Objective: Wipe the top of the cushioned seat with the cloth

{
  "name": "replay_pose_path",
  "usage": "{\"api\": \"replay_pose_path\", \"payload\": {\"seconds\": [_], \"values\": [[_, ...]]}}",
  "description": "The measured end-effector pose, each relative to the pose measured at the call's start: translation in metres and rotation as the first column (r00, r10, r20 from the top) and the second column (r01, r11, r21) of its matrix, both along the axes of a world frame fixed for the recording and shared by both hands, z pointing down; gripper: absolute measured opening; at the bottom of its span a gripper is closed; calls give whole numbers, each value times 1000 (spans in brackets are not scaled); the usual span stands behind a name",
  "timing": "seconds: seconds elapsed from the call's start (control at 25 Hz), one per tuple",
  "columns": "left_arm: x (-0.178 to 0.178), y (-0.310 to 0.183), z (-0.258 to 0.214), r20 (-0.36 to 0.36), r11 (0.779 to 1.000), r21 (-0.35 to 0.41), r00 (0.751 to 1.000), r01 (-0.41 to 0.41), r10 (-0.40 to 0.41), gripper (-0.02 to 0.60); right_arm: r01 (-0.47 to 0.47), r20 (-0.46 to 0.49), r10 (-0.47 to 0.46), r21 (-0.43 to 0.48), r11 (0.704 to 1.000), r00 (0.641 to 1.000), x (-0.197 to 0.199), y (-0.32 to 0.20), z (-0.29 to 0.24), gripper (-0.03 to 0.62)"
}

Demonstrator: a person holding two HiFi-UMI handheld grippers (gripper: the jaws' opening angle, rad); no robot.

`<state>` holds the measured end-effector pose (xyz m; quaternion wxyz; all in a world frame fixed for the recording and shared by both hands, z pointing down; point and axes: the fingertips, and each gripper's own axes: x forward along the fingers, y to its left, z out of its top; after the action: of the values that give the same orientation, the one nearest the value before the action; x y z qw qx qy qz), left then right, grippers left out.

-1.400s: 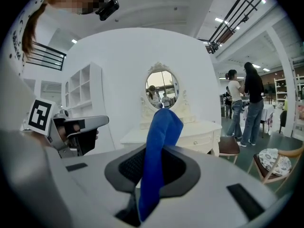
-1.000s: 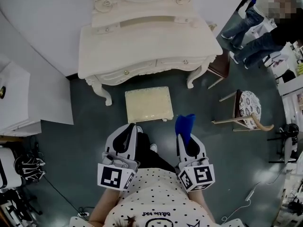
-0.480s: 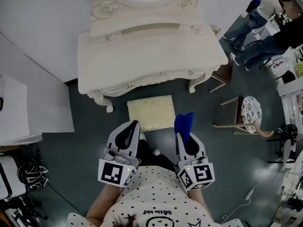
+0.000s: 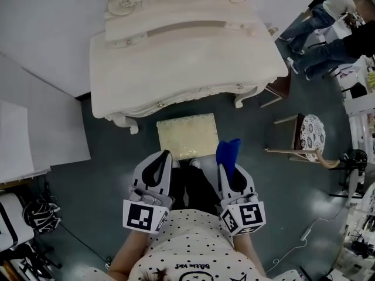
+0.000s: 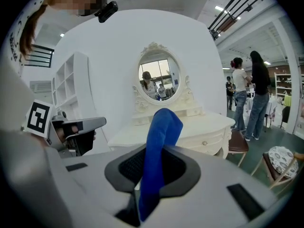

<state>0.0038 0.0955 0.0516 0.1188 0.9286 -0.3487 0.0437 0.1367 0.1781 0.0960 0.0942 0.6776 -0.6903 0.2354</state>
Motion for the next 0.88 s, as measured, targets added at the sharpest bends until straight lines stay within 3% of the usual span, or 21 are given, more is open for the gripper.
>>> {"api": "replay_pose_path", "payload": {"seconds": [0.32,0.64,0.88], "values": [[0,-7,21,37,996,-28,996,80,-79,-2,98,11,-98,-41,994,995,1,-16,22,61],[9,-24,49,62,989,-57,989,137,-134,-2,95,-14,-97,-88,992,995,30,-39,68,61],[26,-33,87,100,982,-117,985,149,-138,-2,106,-48,-114,-144,984,992,52,-74,138,61]]}}
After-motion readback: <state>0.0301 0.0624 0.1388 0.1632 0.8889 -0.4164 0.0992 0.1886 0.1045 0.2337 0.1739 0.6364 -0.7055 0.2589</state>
